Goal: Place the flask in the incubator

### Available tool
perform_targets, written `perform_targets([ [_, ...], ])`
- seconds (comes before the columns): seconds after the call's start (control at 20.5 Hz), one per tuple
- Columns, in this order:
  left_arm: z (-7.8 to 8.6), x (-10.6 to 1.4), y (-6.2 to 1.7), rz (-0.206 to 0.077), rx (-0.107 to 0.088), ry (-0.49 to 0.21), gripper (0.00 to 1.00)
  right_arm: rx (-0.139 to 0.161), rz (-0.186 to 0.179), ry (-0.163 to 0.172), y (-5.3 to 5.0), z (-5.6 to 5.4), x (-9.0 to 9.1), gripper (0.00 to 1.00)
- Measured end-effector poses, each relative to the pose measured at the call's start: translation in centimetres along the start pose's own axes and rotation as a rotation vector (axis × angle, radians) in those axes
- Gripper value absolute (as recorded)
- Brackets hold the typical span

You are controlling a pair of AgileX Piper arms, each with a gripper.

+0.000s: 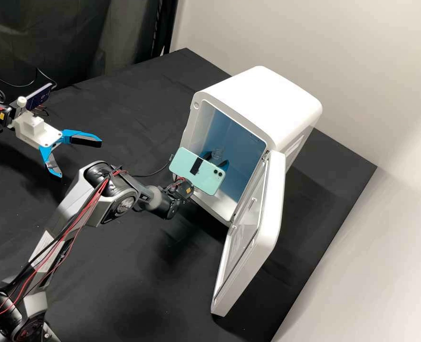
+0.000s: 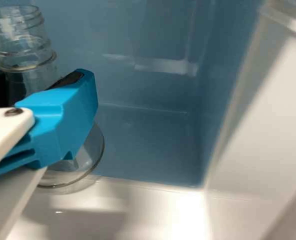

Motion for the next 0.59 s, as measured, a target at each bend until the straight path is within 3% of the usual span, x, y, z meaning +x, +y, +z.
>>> perform_targets([
  [0.24, 0.0, 0.0, -0.01, 0.0, 0.0, -0.002, 1.0, 0.006, 0.023, -0.015, 0.6, 1.0, 0.2, 0.0],
  [0.59, 0.0, 0.0, -0.01, 0.0, 0.0, -0.002, 1.0, 0.008, 0.033, -0.023, 0.5, 2.1, 0.8, 0.0],
])
